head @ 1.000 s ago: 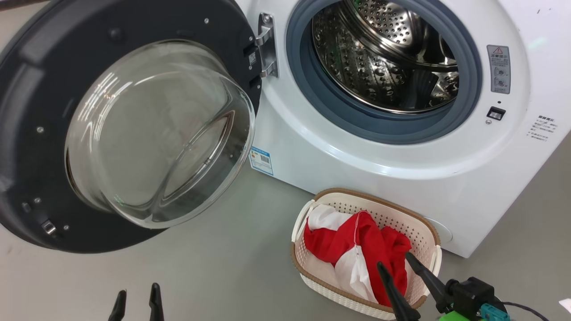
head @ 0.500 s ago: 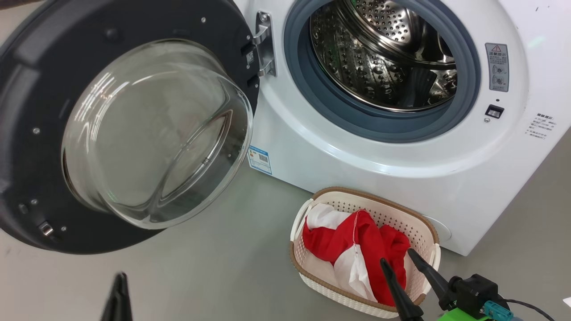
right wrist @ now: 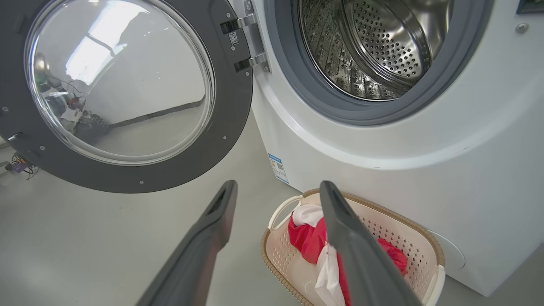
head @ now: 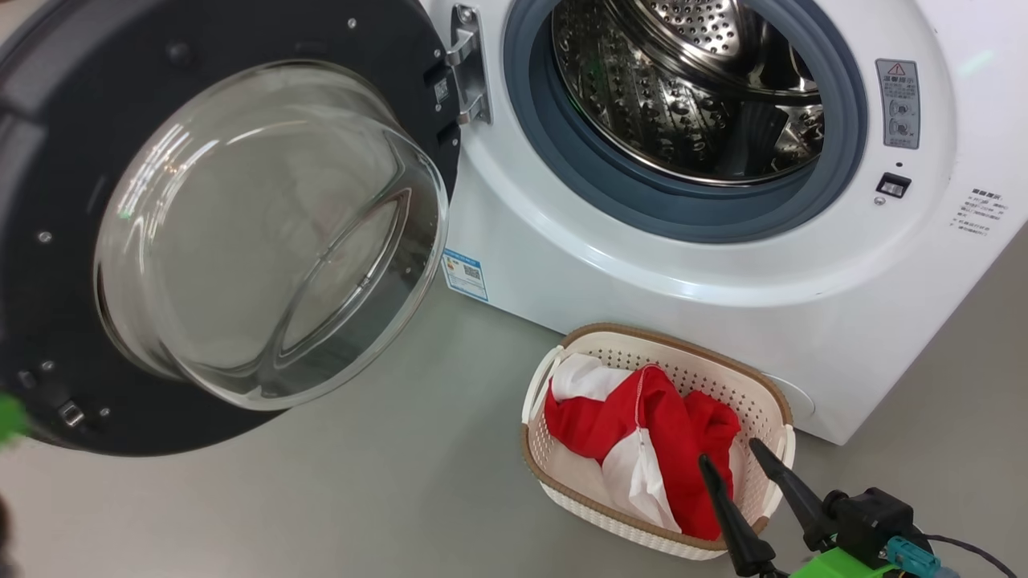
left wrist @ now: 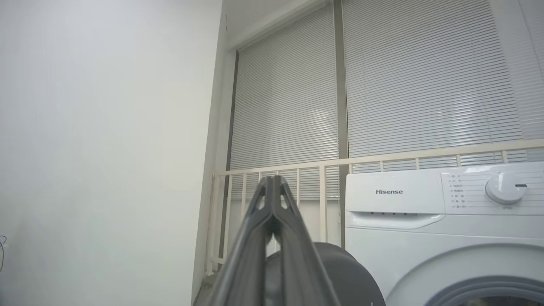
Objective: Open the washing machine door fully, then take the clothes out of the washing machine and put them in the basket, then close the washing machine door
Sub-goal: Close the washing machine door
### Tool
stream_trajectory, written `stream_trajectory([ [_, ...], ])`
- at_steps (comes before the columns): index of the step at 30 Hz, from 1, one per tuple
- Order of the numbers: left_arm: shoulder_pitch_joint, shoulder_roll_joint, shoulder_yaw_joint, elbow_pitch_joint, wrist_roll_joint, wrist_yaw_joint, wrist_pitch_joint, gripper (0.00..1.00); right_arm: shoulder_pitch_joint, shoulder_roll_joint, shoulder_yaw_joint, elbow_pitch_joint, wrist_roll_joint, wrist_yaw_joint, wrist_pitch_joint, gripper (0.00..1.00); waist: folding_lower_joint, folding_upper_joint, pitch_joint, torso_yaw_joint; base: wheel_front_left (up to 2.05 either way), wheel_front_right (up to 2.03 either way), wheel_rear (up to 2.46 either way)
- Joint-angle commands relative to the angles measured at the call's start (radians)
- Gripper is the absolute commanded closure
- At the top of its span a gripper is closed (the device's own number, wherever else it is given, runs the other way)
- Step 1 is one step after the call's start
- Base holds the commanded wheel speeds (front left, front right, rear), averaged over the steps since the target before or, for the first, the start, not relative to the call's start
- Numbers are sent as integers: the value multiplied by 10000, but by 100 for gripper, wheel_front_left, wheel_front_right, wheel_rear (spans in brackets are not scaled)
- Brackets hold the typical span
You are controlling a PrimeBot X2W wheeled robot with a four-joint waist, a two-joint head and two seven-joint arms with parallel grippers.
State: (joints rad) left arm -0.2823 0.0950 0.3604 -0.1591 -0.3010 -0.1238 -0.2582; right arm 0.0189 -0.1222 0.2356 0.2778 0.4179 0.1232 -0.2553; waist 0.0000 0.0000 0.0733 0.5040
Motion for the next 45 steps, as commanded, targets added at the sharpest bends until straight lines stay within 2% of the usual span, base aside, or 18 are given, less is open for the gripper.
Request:
stream_trajectory([
  [1,-787,605,551,-87,-135,-44,-36,100,-71,-85,116,-282,-124,75,-65,0,0,0,60,-12,0,0,0],
  [2,-1614,1093,872,453,-721,-59,-36,100,-66,-87,42,-322,-156,75,-65,0,0,0,116,-18,0,0,0],
  [4,-2313,1675,1069,1210,-1380,-63,-36,100,-52,-94,-42,-359,-185,75,-65,0,0,0,172,-21,0,0,0],
  [10,-4074,2953,1489,5039,-3770,-66,308,100,63,-71,-213,-450,-255,75,-65,0,0,0,238,-32,0,0,0],
  [16,-5343,3789,1420,8666,-5483,-67,2756,100,28,-84,-203,-491,-295,75,-65,0,0,0,371,-111,0,0,0],
  [19,-5610,4100,928,9769,-5831,-68,4180,100,-5,-106,-174,-480,-285,75,-65,0,0,0,396,-154,0,0,0],
  [22,-5763,4333,507,10417,-6089,-68,5144,100,-8,-108,-135,-464,-287,75,-65,0,0,0,388,-207,0,0,0],
  [26,-5758,4506,-48,10685,-6506,-68,6278,100,15,-97,-80,-447,-278,75,-65,0,0,0,334,-296,0,0,0],
  [31,-5312,4544,-658,10146,-7354,-68,7444,100,73,-45,-69,-439,-268,75,-65,0,0,0,265,-359,0,0,0],
  [36,-4515,4657,-1394,9003,-8240,-68,8579,100,117,28,-104,-424,-262,75,-65,0,0,0,157,-377,0,0,0],
  [41,-3539,4809,-1992,7179,-9526,-69,9451,100,178,115,-128,-425,-268,75,-65,0,0,0,-14,-395,0,0,0],
  [45,-2894,4952,-2206,6250,-10147,-69,9706,100,206,148,-154,-427,-262,75,-65,0,0,0,-95,-403,0,0,0],
])
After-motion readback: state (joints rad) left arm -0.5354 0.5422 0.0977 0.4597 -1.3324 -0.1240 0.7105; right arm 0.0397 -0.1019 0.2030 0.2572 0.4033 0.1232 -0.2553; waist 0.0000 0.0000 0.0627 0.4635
